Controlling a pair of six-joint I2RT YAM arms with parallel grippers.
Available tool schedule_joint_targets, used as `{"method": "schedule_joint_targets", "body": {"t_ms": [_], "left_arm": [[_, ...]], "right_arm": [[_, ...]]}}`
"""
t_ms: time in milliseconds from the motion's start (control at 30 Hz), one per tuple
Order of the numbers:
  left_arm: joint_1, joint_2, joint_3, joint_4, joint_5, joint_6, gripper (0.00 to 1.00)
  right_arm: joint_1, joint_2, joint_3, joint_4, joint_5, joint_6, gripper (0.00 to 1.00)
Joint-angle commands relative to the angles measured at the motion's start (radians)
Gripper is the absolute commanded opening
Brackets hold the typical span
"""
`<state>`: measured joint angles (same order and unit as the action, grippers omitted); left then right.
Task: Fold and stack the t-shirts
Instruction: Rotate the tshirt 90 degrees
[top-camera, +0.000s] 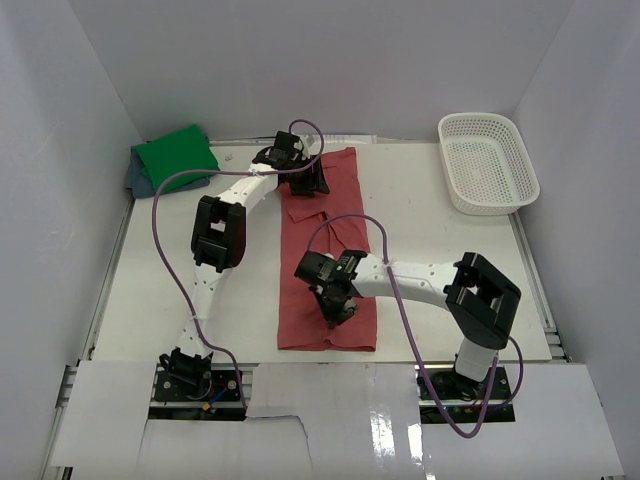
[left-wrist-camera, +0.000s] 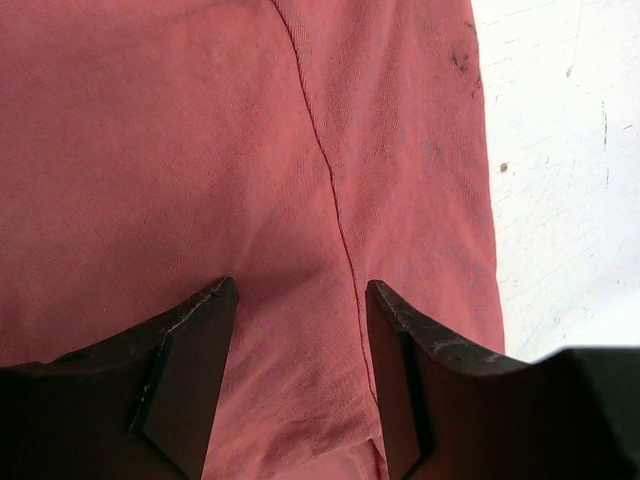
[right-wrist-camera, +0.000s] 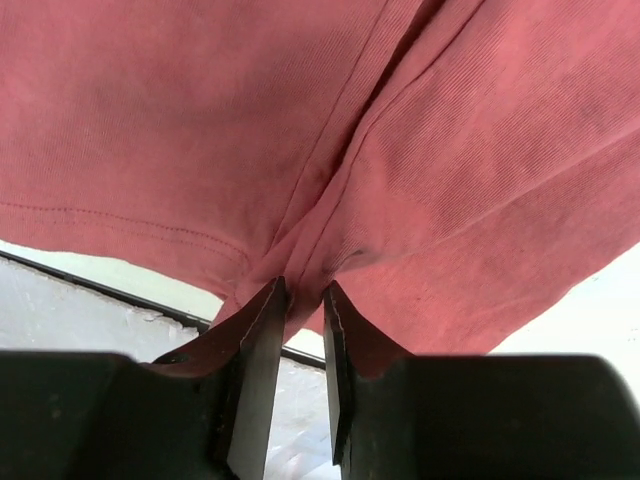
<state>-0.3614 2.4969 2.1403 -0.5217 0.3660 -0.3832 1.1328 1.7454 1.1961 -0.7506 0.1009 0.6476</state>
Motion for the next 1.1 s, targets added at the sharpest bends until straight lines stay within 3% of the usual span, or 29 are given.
{"method": "schedule_joint_targets", "body": {"t_ms": [0,400,700,733,833,900,933,1067], "left_arm": [[0.01,0.022,0.02,-0.027,-0.027,0.018,0.66],[0.013,0.048,0.043,-0.041,-0.027,0.021,0.66],[0.016,0.054,0.053,-0.049,-0.029,0.018,0.66],[0.015,0.054,0.055,-0.049,-0.029,0.018,0.66],[0.016,0.054,0.056,-0.051,-0.029,0.018,0.66],[0.016,0.053,0.056,-0.051,-0.03,0.018,0.66],[0.016,0.053,0.056,-0.051,-0.03,0.018,0.66],[0.018,0.048,0.058,-0.054,-0.032,0.017,0.66]], "right_arm": [[0.019,-0.04,0.007,-0.03,0.002,0.026,0.28],[0.062,-0.052,-0.018,-0.007,-0.09,0.034,0.08],[0.084,-0.026,-0.043,-0.015,-0.174,0.027,0.1],[0.085,-0.023,-0.043,-0.016,-0.179,0.024,0.11],[0.087,-0.012,-0.04,-0.015,-0.185,0.023,0.35],[0.085,-0.026,-0.036,0.008,-0.196,0.02,0.39],[0.085,-0.036,-0.03,0.017,-0.198,0.018,0.46],[0.073,-0.108,0.0,0.053,-0.204,0.024,0.47]]}}
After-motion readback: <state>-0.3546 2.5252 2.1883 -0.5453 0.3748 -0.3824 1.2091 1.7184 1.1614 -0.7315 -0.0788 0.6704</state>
